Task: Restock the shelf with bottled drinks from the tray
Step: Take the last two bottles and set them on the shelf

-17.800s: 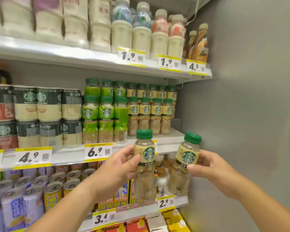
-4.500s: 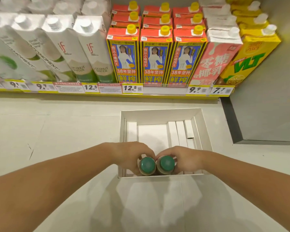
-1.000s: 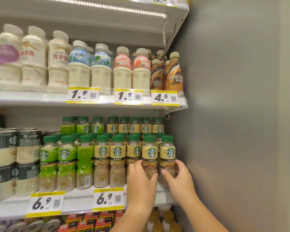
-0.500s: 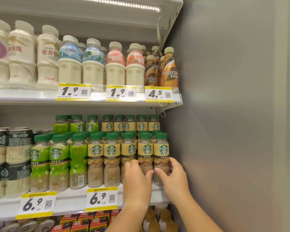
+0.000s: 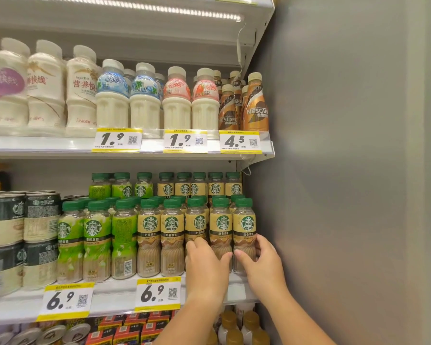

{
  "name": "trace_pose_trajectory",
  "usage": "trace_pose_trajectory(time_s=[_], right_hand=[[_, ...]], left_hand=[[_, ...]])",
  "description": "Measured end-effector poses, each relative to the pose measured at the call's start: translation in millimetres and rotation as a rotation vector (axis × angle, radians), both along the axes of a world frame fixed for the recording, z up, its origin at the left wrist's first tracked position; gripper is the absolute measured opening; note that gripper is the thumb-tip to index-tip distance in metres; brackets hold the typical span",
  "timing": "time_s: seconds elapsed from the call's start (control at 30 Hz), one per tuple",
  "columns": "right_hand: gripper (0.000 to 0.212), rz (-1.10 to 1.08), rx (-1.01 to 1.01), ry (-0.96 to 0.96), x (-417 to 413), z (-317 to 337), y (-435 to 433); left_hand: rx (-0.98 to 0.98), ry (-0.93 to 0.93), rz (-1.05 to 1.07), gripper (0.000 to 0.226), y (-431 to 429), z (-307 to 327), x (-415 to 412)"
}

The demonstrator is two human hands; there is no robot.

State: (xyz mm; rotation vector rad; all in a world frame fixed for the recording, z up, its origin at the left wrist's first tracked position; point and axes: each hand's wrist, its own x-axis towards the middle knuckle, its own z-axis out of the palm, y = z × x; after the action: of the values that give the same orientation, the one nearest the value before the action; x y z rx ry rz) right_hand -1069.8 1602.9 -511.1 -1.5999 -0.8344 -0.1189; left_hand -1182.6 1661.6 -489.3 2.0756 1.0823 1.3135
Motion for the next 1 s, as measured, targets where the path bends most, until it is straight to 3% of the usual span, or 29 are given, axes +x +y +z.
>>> trace_pose_trajectory(time_s=[0.67, 0.8, 1.0], right_hand=[[0.070, -0.062, -0.036, -0.057, -10, -2, 1], [0.072, -0.098, -0.123, -0.120, -20, 3, -5], [0.075, -0.189, -0.294, -0.354, -41, 9, -26]], left_hand=[[0.048, 0.066, -0.037, 0.056, -1, -2, -6], [0.153, 0.184, -0.058, 0.055, 0, -5, -17], [0.462, 0.479, 0.041, 0.056, -1, -6, -48]])
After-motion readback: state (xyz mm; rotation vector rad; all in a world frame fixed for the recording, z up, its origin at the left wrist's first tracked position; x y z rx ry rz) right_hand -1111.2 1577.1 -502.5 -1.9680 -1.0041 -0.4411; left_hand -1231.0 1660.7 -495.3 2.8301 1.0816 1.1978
